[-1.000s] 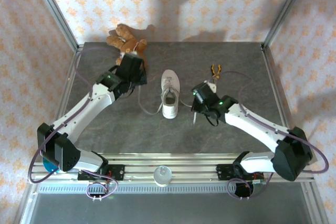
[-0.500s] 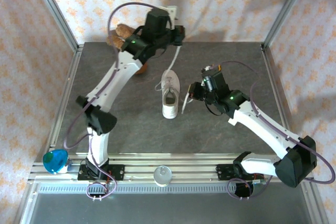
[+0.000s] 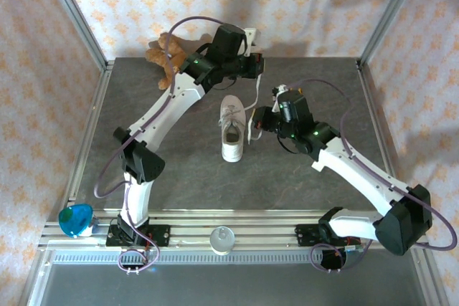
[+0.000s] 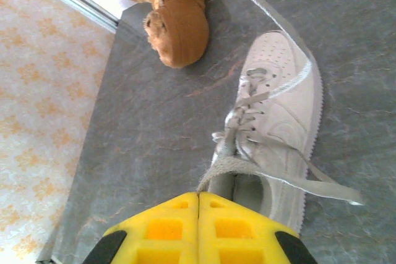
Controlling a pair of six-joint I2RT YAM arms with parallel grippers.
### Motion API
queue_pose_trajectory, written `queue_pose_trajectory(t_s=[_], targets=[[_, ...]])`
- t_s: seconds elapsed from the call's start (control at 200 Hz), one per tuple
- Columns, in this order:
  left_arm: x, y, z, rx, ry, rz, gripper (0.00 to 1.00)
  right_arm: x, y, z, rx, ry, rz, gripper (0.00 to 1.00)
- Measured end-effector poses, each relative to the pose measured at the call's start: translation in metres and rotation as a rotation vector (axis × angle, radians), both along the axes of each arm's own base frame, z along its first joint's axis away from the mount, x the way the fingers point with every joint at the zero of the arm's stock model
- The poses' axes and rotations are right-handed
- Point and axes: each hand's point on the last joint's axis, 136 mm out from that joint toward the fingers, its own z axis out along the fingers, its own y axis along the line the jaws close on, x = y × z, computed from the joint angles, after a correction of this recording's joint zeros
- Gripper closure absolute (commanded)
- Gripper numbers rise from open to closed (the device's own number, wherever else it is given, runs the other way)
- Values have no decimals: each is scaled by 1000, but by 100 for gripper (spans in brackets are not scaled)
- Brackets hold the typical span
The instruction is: Tie the shoes
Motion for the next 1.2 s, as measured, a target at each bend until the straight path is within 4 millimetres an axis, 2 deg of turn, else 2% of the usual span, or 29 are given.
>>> queue_pose_trajectory(t_s=[0.105,0.155,0.295,0.43,0.535,0.611,0.811,0.961,1.026,1.096,1.156,1.201], targets=[[-1,12,-3,-8,16,13,100,1,2,-5,-3,13,7,100],[-4,20,-11,-7,36,25,100,1,-2,-8,-19,28,-6,100],[-14,51,-34,-13,88,79,100,12,-25,-11,-24,70,-96,100],[-14,68,-38,-38,92,118,100,22,-44,-13,7,107,-194,100],[-16,59,-33,-68,75,103,100,24,-44,-13,45,129,-228,100],[-25,48,-36,-68,69,75,100,26,-45,-13,56,135,-251,100],[-69,20,-71,-5,87,-17,100,39,-64,-15,13,135,-337,100],[-86,16,-90,54,79,-53,100,49,-79,-19,-1,139,-380,100],[-85,19,-89,74,56,-52,100,52,-83,-25,-16,150,-389,100],[-81,26,-77,99,28,-41,100,56,-84,-32,-37,164,-388,100],[-74,35,-54,109,-3,-23,100,59,-82,-36,-56,172,-373,100],[-64,45,-20,94,-53,7,100,62,-79,-38,-72,173,-359,100]])
